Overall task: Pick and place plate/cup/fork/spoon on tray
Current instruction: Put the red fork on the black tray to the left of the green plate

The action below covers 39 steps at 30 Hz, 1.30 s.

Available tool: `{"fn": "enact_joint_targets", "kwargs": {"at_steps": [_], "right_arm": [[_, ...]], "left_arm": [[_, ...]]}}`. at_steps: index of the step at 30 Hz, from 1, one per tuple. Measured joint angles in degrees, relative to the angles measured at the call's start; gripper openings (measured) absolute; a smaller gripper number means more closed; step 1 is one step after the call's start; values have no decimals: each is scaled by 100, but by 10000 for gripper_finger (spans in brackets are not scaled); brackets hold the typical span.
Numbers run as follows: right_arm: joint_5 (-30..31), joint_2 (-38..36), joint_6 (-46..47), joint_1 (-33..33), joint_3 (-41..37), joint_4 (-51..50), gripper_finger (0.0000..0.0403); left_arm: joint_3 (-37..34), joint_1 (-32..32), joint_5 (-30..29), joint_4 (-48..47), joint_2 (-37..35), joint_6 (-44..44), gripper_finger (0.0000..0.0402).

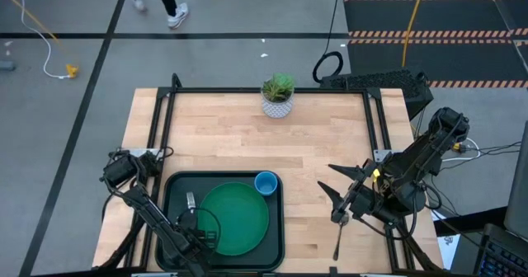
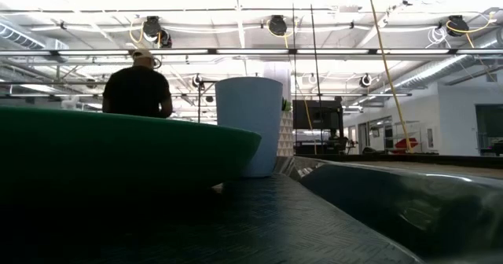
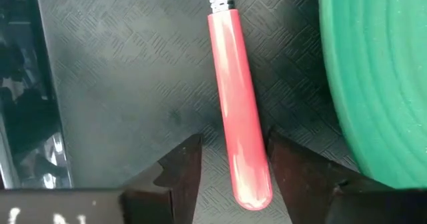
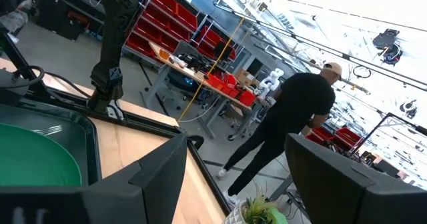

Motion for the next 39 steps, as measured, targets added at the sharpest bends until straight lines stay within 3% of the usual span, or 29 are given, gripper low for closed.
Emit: {"fn": "enact_joint_targets", "kwargs": {"at_steps": [13,22,26,39], "right_arm": [[2,0,4,0,0,0,247],[-15,0,-9,-4,0,-24,247],[-14,0,4,-4,-2,-137,247],[-17,7,7,-7,-2,-164,247]], "left_arm": [[564,11,16,-766,-528,390,138],[583,71,96,-2669,-853,833,97],[234,280,46,-2909,-859,1154,87],[-1248,990,7,-2165,-859,2491,42]]}}
